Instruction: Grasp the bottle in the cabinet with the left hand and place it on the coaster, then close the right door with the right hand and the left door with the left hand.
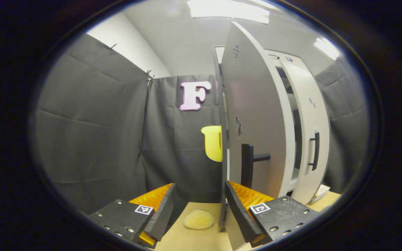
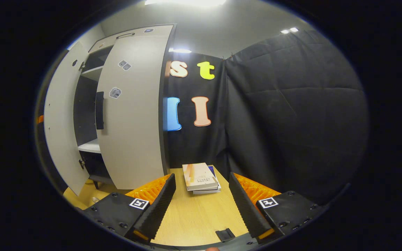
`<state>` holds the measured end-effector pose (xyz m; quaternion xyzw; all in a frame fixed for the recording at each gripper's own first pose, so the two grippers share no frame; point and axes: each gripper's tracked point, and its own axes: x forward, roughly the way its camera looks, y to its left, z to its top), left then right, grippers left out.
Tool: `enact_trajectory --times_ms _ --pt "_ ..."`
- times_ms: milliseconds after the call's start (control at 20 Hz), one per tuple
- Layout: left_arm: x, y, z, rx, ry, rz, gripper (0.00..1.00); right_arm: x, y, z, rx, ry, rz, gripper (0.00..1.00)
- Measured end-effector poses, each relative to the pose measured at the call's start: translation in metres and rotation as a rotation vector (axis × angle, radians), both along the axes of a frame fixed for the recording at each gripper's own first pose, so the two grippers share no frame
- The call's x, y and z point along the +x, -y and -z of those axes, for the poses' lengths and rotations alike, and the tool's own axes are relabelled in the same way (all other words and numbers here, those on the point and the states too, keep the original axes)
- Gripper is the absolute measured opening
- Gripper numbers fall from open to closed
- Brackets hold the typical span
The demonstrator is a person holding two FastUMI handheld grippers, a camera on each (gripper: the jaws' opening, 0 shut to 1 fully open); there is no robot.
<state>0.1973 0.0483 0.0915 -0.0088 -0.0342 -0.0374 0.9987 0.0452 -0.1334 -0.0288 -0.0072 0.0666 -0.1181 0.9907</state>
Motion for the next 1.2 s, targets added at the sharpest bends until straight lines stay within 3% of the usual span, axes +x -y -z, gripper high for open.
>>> enact_trajectory --times_ms 350,800,1200 --pt "0.0 0.007 0.001 -0.016 0.001 -0.015 0.86 0.0 0.01 0.001 0.019 -0.004 -0.004 0.98" --pt "-0.001 0.045 0.0 -0.041 0.008 0.046 0.86 0.003 0.006 0.003 0.02 -0.003 -0.034 0.98" --pt "0.009 0.082 0.0 -0.062 0.011 0.095 0.84 -0.006 0.026 0.007 0.018 -0.011 -0.002 0.98"
